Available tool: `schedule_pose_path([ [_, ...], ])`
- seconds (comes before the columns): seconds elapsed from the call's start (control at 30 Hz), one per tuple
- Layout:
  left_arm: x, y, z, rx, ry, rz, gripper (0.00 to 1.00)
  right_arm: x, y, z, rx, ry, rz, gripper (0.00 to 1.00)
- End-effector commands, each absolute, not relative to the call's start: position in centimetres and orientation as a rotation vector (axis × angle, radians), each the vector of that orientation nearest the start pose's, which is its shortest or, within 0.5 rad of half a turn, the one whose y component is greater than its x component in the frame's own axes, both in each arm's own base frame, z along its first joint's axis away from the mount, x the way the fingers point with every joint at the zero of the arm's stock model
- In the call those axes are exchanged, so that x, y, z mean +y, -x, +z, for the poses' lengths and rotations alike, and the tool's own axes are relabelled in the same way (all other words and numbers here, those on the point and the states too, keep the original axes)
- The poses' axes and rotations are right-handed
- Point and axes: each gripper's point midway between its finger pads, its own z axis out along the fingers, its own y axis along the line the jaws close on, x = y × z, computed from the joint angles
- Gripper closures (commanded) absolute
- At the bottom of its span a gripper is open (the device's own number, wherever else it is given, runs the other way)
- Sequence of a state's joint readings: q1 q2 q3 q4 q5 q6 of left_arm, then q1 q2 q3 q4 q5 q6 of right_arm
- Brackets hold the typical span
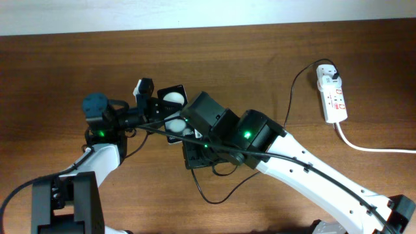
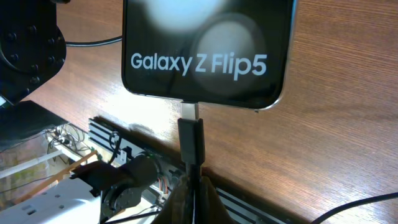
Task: Plug charger to phone and switch on socket
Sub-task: 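Push the USB-C plug up into the phone's bottom port with the right gripper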
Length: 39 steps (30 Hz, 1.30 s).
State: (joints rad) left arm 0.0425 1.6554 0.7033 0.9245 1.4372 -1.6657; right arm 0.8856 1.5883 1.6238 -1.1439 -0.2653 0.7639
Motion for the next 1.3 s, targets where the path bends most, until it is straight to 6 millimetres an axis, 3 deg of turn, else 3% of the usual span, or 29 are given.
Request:
schedule_pose_path([
  [0.0,-15.4,-33.9,21.5,2.171,0.325,-2.194,1.0,32.1,-19.7,22.7,2.935,0.276,0.78,0.96],
  [0.67,-15.5,-33.5,21.5,2.191,0.305,-2.211,1.0,32.4,-20.0,22.9,2.917,0.278,0.799,0.96],
  [0.97,-15.6,-33.0,22.1,2.168,0.173,-2.185,1.0,32.5,-21.0,23.1,2.87,0.265,0.777,0.96],
  [1.27,-15.6,-32.3,22.1,2.206,0.168,-2.218,1.0,32.2,-22.3,23.1,2.818,0.237,0.717,0.96],
])
